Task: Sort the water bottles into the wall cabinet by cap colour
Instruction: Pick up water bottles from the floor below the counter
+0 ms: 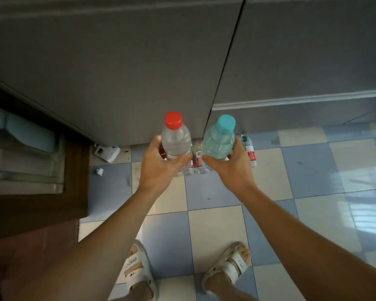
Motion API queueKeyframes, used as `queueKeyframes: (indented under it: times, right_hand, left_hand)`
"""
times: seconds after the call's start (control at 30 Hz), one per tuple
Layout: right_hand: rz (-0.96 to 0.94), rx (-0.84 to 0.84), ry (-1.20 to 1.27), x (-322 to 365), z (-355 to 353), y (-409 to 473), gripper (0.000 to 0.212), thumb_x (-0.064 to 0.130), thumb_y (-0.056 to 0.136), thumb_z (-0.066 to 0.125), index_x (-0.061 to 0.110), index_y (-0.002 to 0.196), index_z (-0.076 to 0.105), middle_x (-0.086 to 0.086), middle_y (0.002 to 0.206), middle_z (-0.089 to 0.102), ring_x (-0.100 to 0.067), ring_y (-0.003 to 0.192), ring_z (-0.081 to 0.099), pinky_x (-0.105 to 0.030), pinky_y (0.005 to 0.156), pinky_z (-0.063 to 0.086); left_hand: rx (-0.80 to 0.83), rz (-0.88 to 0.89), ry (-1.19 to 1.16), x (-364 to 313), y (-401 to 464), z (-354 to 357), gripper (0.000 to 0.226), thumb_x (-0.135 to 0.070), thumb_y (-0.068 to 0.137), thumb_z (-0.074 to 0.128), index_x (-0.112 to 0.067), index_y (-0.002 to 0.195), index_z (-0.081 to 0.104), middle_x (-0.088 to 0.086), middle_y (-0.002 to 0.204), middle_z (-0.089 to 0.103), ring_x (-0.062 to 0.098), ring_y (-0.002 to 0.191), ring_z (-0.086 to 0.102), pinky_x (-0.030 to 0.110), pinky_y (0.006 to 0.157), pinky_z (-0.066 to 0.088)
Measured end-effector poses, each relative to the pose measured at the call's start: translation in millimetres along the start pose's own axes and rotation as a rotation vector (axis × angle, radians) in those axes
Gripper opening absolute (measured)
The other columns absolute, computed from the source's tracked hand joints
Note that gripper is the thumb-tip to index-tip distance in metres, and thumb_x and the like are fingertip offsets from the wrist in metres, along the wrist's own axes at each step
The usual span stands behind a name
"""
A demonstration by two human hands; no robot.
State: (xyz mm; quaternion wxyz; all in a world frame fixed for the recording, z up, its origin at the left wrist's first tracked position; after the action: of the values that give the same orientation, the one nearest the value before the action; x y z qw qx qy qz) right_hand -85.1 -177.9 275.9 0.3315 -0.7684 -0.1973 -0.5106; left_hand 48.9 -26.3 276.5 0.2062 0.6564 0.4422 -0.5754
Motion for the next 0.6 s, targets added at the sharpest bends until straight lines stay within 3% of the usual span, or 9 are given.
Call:
queueKeyframes:
  times: [0.13,0.3,0.47,0.6]
  right_hand:
    - [-0.075,0.034,-0.003,130,-1,-25,0.055,0.026,0.076,0.087,0.029,0.121,0.056,0.021,0.099,0.07,0.006,0.093,0.067,-0.011,0.07,0.053]
    - [-0.175,0.09,0.002,268,-3,-60,0.055,0.022,0.075,0.088,0.025,0.123,0.06,0.012,0.108,0.074,-0.005,0.1,0.071,-0.024,0.082,0.059]
    - [-0.33,0.078,0.003,424,-5,-109,0.047,0.016,0.076,0.088,0.029,0.114,0.064,0.018,0.103,0.075,0.0,0.096,0.071,-0.011,0.075,0.054]
    - [-0.446,0.035,0.016,527,-7,-131,0.047,0.014,0.075,0.088,0.017,0.116,0.067,0.011,0.101,0.077,-0.004,0.092,0.073,-0.014,0.072,0.055]
  left_hand:
    - [-0.024,0.078,-0.03,-113,-7,-64,0.05,-0.03,0.069,0.092,-0.032,0.108,0.061,-0.021,0.096,0.07,0.0,0.089,0.068,0.01,0.071,0.051]
    - [0.011,0.146,-0.074,-230,-19,-145,0.053,-0.029,0.067,0.092,-0.023,0.112,0.065,-0.008,0.1,0.075,0.009,0.093,0.072,0.024,0.08,0.057]
    - [0.005,0.33,-0.078,-361,-35,-239,0.056,-0.039,0.065,0.089,-0.021,0.113,0.068,-0.006,0.102,0.075,0.01,0.094,0.072,0.019,0.076,0.055]
    - [-0.034,0.476,-0.062,-456,-34,-280,0.048,-0.037,0.067,0.089,-0.022,0.108,0.07,-0.01,0.095,0.076,0.006,0.087,0.072,0.015,0.068,0.053]
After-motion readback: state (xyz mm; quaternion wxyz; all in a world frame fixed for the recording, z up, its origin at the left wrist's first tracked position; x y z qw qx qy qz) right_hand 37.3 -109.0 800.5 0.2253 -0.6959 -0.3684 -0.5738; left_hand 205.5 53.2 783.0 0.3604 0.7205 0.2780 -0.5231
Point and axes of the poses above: each hand's wrist, its own y-axis towards the middle knuckle, its own z-axis out of the palm, x = y × z, the point moved 3 cm from there along y, towards the middle knuckle
